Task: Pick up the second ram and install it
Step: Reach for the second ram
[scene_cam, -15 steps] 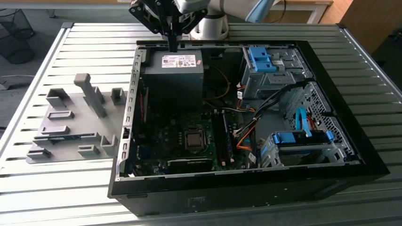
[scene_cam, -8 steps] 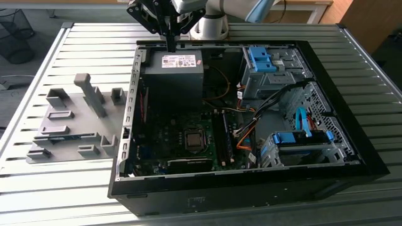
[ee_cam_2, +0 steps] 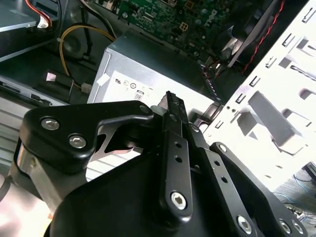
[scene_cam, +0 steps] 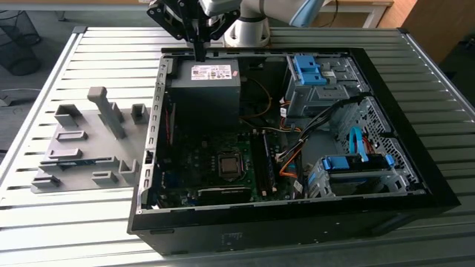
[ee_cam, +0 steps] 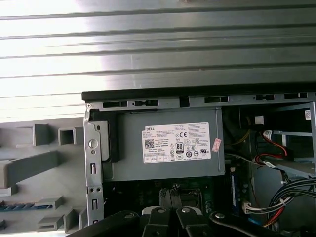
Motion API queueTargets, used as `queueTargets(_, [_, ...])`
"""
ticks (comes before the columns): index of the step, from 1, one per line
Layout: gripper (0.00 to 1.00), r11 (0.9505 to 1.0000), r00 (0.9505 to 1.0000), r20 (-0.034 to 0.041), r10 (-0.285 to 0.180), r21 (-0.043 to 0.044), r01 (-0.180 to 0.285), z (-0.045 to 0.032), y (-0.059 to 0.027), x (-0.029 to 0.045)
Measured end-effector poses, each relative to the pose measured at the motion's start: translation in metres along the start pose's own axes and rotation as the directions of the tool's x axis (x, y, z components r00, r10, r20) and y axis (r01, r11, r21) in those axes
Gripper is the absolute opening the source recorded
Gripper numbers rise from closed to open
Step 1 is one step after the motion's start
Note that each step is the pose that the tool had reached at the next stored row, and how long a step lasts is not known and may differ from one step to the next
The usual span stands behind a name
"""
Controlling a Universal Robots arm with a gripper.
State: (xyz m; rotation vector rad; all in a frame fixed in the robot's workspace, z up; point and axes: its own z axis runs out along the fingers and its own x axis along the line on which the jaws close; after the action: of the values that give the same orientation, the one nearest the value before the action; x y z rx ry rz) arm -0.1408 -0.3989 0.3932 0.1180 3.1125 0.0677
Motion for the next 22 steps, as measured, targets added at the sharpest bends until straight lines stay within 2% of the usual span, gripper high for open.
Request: queueTargets(22, [0.11, 1.0, 1.0, 0.0, 0.0, 0.0, 0.0, -0.0001, -0.0008, 0.01])
